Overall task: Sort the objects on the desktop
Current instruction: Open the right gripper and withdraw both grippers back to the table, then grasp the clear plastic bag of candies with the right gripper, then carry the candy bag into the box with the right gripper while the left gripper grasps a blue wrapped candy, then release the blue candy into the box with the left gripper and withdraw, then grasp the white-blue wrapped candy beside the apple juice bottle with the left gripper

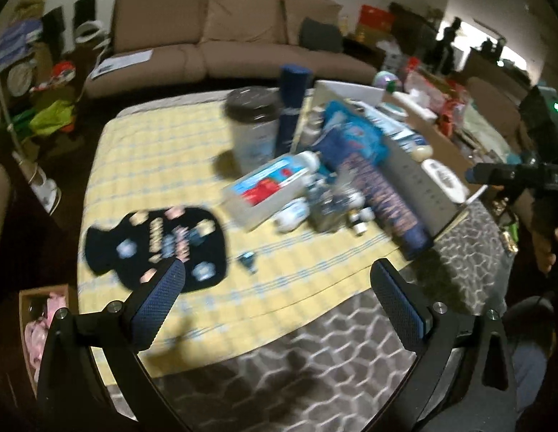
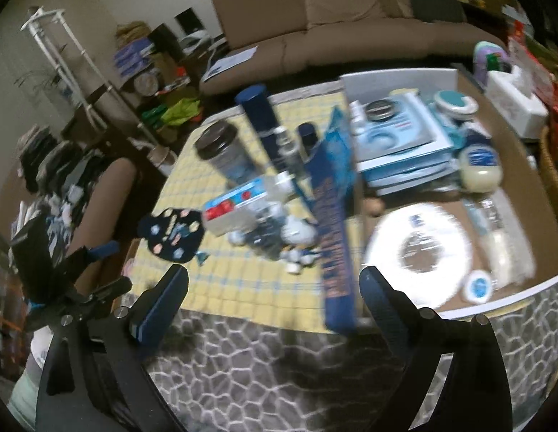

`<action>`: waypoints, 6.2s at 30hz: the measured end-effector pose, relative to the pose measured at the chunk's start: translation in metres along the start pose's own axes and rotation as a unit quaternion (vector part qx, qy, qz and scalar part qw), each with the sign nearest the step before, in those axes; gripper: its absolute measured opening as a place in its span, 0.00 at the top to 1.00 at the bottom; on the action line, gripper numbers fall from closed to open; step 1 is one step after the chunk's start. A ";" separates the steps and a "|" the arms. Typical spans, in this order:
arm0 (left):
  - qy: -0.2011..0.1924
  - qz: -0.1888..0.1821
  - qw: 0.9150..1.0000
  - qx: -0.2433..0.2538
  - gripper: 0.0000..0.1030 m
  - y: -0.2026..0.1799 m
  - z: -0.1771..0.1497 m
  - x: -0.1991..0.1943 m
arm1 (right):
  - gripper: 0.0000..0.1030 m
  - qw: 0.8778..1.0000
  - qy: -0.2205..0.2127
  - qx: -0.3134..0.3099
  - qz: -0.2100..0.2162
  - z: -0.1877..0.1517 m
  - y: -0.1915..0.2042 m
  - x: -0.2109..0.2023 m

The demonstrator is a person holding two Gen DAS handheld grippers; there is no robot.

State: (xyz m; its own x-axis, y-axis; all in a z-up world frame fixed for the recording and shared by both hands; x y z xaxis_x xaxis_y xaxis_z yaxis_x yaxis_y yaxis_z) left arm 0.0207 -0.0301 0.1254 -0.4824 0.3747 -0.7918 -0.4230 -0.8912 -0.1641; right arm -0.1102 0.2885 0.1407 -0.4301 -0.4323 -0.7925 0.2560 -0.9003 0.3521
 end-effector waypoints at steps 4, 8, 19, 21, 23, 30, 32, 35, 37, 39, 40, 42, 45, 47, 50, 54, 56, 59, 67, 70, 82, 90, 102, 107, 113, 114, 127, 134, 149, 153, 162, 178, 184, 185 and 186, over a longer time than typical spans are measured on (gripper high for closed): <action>0.009 0.009 1.000 -0.022 0.00 0.031 -0.013 0.005 | 0.05 1.000 0.005 -0.013 -0.001 -0.005 0.022 0.030; 0.017 0.013 0.999 -0.026 0.00 0.051 -0.018 0.015 | 0.05 1.000 0.008 -0.018 -0.004 -0.003 0.033 0.058; 0.040 -0.008 0.999 0.014 0.00 0.040 0.009 0.056 | 0.08 0.993 0.016 -0.076 -0.092 0.015 0.036 0.138; 0.050 -0.006 0.998 0.024 0.00 0.036 0.010 0.068 | 0.15 0.991 0.021 -0.083 -0.102 0.018 0.032 0.150; 0.062 -0.011 0.998 0.028 0.00 0.034 0.009 0.077 | 0.23 0.989 0.028 -0.095 -0.114 0.020 0.029 0.161; 0.086 -0.019 0.994 0.065 0.00 0.013 0.006 0.104 | 0.37 0.983 0.047 -0.126 -0.126 0.023 0.028 0.182; 0.091 -0.015 0.993 0.071 0.00 0.011 0.005 0.112 | 0.45 0.981 0.055 -0.137 -0.122 0.022 0.032 0.185; 0.098 -0.006 0.992 0.080 0.00 0.008 0.004 0.124 | 0.45 0.977 0.070 -0.151 -0.130 0.017 0.037 0.191; 0.102 -0.005 0.992 0.081 0.03 0.007 0.003 0.128 | 0.46 0.975 0.070 -0.161 -0.137 0.016 0.038 0.192; 0.102 -0.001 0.992 0.078 0.16 0.008 0.003 0.132 | 0.49 0.976 0.068 -0.157 -0.137 0.016 0.036 0.191; 0.100 0.006 0.992 0.079 0.20 0.009 0.003 0.134 | 0.50 0.978 0.068 -0.146 -0.130 0.017 0.033 0.190; 0.096 0.011 0.992 0.080 0.28 0.009 0.004 0.139 | 0.51 0.982 0.066 -0.130 -0.118 0.019 0.030 0.186; 0.096 0.010 0.993 0.073 0.45 0.012 0.004 0.145 | 0.51 0.988 0.056 -0.106 -0.093 0.024 0.027 0.173; 0.091 0.016 0.993 0.077 0.48 0.012 0.003 0.148 | 0.51 0.991 0.041 -0.099 -0.081 0.027 0.029 0.161; 0.080 0.012 0.993 0.082 0.57 0.011 0.003 0.149 | 0.51 0.993 0.015 -0.096 -0.064 0.032 0.031 0.140; 0.090 -0.029 0.993 0.068 0.80 0.011 0.000 0.156 | 0.51 0.995 0.003 -0.086 -0.046 0.038 0.030 0.124; 0.096 -0.056 0.992 0.057 0.81 0.011 0.002 0.155 | 0.51 0.996 -0.003 -0.079 -0.039 0.040 0.028 0.117; 0.098 -0.059 0.991 0.066 0.81 0.006 0.001 0.154 | 0.51 0.997 -0.017 -0.072 -0.034 0.043 0.022 0.102; 0.065 -0.071 0.992 0.078 0.81 -0.015 0.011 0.125 | 0.51 0.995 -0.071 -0.045 -0.046 0.054 -0.014 0.045; 0.041 -0.074 0.992 0.098 0.81 -0.034 0.022 0.104 | 0.51 0.991 -0.106 -0.023 -0.076 0.058 -0.043 0.010; 0.022 -0.166 0.979 0.115 0.81 -0.149 0.094 0.084 | 0.51 0.978 -0.120 0.099 -0.142 0.027 -0.167 -0.060; 0.043 -0.243 0.963 0.110 0.81 -0.258 0.163 0.127 | 0.51 0.979 -0.052 0.117 -0.158 0.004 -0.207 -0.030; 0.126 -0.201 0.966 0.105 0.81 -0.316 0.195 0.238 | 0.49 0.985 -0.006 0.092 -0.145 -0.004 -0.218 -0.009; 0.165 -0.176 0.964 0.111 0.81 -0.323 0.185 0.268 | 0.44 0.976 -0.071 0.149 -0.141 -0.002 -0.247 -0.048; 0.190 -0.135 0.962 0.142 0.71 -0.333 0.176 0.275 | 0.43 0.969 -0.090 0.179 -0.142 -0.003 -0.265 -0.059; 0.187 -0.135 0.963 0.139 0.70 -0.332 0.175 0.274 | 0.43 0.970 -0.089 0.178 -0.142 -0.003 -0.265 -0.060; 0.103 -0.174 0.973 0.110 0.15 -0.272 0.165 0.163 | 0.38 0.979 -0.100 0.130 -0.124 0.010 -0.229 -0.053; 0.065 -0.124 0.987 0.073 0.00 -0.169 0.134 0.093 | 0.29 0.986 -0.102 0.073 -0.110 0.025 -0.172 -0.040; 0.075 -0.045 0.996 0.004 0.00 -0.004 0.023 0.066 | 0.28 0.994 -0.051 -0.068 -0.071 0.044 -0.010 0.046; 0.076 -0.049 0.996 0.008 0.00 0.012 0.012 0.074 | 0.28 0.993 -0.026 -0.090 -0.066 0.042 0.016 0.078; 0.069 -0.071 0.994 0.041 0.01 -0.005 0.019 0.108 | 0.29 0.989 0.022 -0.111 -0.098 0.051 0.025 0.140; 0.078 -0.088 0.992 0.036 0.16 -0.018 0.031 0.173 | 0.53 0.969 0.113 -0.194 -0.104 0.058 0.015 0.220; 0.079 -0.087 0.992 0.039 0.16 -0.019 0.032 0.180 | 0.57 0.974 0.132 -0.173 -0.067 0.057 0.008 0.224; 0.078 -0.087 0.992 0.040 0.16 -0.019 0.033 0.179 | 0.56 0.973 0.140 -0.174 -0.062 0.057 0.009 0.224; 0.077 -0.089 0.992 0.041 0.16 -0.018 0.033 0.179 | 0.56 0.971 0.147 -0.178 -0.055 0.055 0.009 0.222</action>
State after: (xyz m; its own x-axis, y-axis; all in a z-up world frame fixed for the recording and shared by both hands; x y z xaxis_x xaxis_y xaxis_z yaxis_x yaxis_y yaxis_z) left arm -0.0831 0.0615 0.0065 -0.2741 0.4748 -0.8363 -0.5547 -0.7884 -0.2658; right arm -0.2511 0.1812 -0.0050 -0.2190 -0.2545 -0.9419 0.5289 -0.8422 0.1046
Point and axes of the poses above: each gripper's, at about its wrist camera, not at the fingertips, and x roughly the way its jaws point, y to its left, z to its top, the point moved 2 cm from there along x, roughly the way its jaws point, and after that the axes turned 4 degrees about y, right-handed, at the moved point
